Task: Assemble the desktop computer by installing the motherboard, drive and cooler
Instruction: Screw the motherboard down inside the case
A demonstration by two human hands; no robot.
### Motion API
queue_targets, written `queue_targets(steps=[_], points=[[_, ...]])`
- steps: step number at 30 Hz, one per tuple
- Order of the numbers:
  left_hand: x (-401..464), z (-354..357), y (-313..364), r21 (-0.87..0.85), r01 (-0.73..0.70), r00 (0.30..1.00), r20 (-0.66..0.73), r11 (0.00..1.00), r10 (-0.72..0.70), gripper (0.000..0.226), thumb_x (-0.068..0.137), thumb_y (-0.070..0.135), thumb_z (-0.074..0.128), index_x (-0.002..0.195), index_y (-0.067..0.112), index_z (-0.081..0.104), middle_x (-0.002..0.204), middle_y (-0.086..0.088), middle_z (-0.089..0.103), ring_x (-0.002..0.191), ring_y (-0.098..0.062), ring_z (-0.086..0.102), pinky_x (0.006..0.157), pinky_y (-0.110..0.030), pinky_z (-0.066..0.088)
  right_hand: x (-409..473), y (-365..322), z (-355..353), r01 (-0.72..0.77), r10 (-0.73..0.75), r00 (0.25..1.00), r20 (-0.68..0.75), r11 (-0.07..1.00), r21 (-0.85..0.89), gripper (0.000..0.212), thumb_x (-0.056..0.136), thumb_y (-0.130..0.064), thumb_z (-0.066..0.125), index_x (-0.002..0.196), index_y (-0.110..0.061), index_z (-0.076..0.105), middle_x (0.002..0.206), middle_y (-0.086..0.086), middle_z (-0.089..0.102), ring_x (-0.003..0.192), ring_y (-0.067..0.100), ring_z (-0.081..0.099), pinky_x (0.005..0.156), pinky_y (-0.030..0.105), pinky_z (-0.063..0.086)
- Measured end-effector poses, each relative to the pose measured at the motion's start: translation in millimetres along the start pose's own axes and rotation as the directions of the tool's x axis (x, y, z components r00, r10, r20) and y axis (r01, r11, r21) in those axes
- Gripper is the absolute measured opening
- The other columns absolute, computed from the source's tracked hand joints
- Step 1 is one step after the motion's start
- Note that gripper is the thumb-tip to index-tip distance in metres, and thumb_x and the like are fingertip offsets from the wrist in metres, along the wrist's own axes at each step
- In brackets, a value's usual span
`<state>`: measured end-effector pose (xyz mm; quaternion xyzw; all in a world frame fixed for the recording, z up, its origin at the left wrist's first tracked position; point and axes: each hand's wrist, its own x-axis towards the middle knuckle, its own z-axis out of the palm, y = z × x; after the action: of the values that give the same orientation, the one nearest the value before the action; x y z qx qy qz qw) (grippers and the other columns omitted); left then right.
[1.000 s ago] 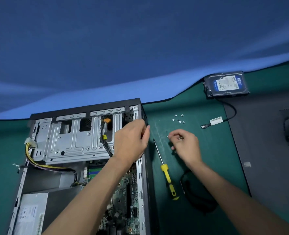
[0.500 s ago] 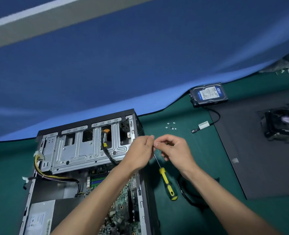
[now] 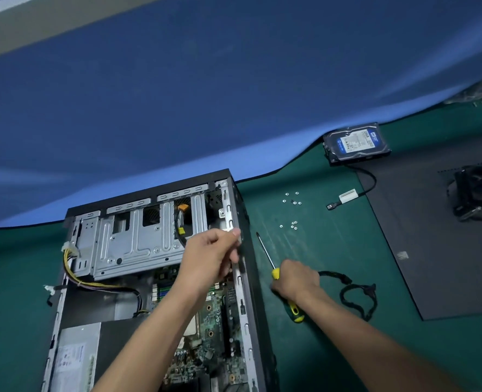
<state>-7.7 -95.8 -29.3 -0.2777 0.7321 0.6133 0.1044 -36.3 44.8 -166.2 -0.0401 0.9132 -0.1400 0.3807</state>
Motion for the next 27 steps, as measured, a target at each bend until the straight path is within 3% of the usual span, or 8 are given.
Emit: queue_targets(steps=[2, 6, 11, 14, 17, 20, 25, 27], points=[[-2, -12, -4, -0.061, 0.011, 0.999, -0.049, 0.998, -0.014, 0.029, 0.091, 0.026, 0.058, 0.068, 0.008, 0.062, 0.051, -0.002, 0.058, 0.036, -0.009, 0.037, 0.034, -0.016, 0.026, 3, -2, 3, -0.008, 0.007, 0.999, -0.041, 1.000, -0.028, 0.012, 0.089, -0.022, 0.055, 0.096, -0.013, 0.060, 0.103, 0.004, 0.066, 0.093, 0.023, 0.062, 0.066, 0.025, 0.039], [-5, -31, -14, -0.195, 0.031, 0.991, -0.122, 0.980, -0.056, 0.020, 0.090, 0.021, 0.059, 0.084, 0.003, 0.067, 0.066, -0.008, 0.068, 0.041, -0.010, 0.048, 0.035, -0.018, 0.035, -3, 4, 3, 0.063, -0.052, 0.995, -0.083, 0.990, 0.128, 0.024, 0.090, -0.023, 0.056, 0.071, -0.012, 0.046, 0.085, 0.008, 0.061, 0.075, 0.026, 0.055, 0.061, 0.028, 0.038], [-8, -43, -23, -0.430, 0.085, 0.982, -0.117, 0.899, -0.149, 0.019, 0.090, 0.022, 0.059, 0.089, 0.004, 0.067, 0.077, -0.008, 0.073, 0.047, -0.009, 0.059, 0.040, -0.017, 0.044, -38, 4, -12, 0.304, -0.177, 0.912, -0.371, 0.897, 0.321, 0.018, 0.090, -0.030, 0.056, 0.080, -0.018, 0.048, 0.077, -0.002, 0.052, 0.073, 0.017, 0.050, 0.061, 0.031, 0.036], [-11, -53, -26, -0.532, 0.107, 0.981, -0.081, 0.840, -0.176, 0.019, 0.092, 0.024, 0.056, 0.092, 0.007, 0.065, 0.082, -0.005, 0.074, 0.057, -0.009, 0.066, 0.047, -0.018, 0.051, -69, -8, -32, 0.454, -0.269, 0.835, -0.480, 0.830, 0.325, 0.007, 0.093, -0.033, 0.052, 0.091, -0.027, 0.049, 0.086, -0.009, 0.051, 0.075, 0.005, 0.048, 0.062, 0.021, 0.036], [-17, -69, -34, -0.644, 0.124, 0.980, -0.040, 0.755, -0.195, 0.019, 0.094, 0.024, 0.053, 0.094, 0.007, 0.063, 0.082, -0.005, 0.074, 0.065, -0.011, 0.070, 0.050, -0.020, 0.053, -105, -25, -47, 0.553, -0.406, 0.801, -0.439, 0.784, 0.284, 0.007, 0.094, -0.040, 0.048, 0.099, -0.035, 0.047, 0.095, -0.015, 0.050, 0.076, -0.002, 0.048, 0.064, 0.021, 0.037], [-27, -85, -49, -0.761, 0.121, 0.984, 0.009, 0.637, -0.176, 0.019, 0.095, 0.021, 0.052, 0.092, 0.005, 0.062, 0.079, -0.007, 0.074, 0.067, -0.015, 0.071, 0.051, -0.021, 0.055, -138, -44, -50, 0.585, -0.501, 0.787, -0.360, 0.791, 0.178, 0.018, 0.093, -0.050, 0.044, 0.109, -0.042, 0.043, 0.091, -0.021, 0.051, 0.065, -0.004, 0.046, 0.061, 0.025, 0.036], [-51, -109, -82, -0.889, 0.120, 0.983, 0.045, 0.441, -0.177, 0.020, 0.096, 0.019, 0.050, 0.091, 0.002, 0.060, 0.075, -0.011, 0.073, 0.066, -0.019, 0.072, 0.056, -0.026, 0.058, -175, -72, -40, 0.521, -0.488, 0.798, -0.353, 0.854, -0.002, 0.031, 0.083, -0.056, 0.060, 0.112, -0.050, 0.052, 0.079, -0.029, 0.050, 0.063, -0.009, 0.046, 0.056, 0.019, 0.032], [-58, -116, -93, -0.920, 0.125, 0.979, 0.053, 0.373, -0.197, 0.020, 0.096, 0.019, 0.051, 0.089, 0.002, 0.060, 0.074, -0.012, 0.073, 0.066, -0.020, 0.071, 0.069, -0.030, 0.059, -184, -81, -34, 0.499, -0.478, 0.810, -0.339, 0.866, -0.030, 0.029, 0.080, -0.048, 0.069, 0.107, -0.045, 0.059, 0.078, -0.028, 0.053, 0.064, -0.008, 0.048, 0.057, 0.020, 0.035]])
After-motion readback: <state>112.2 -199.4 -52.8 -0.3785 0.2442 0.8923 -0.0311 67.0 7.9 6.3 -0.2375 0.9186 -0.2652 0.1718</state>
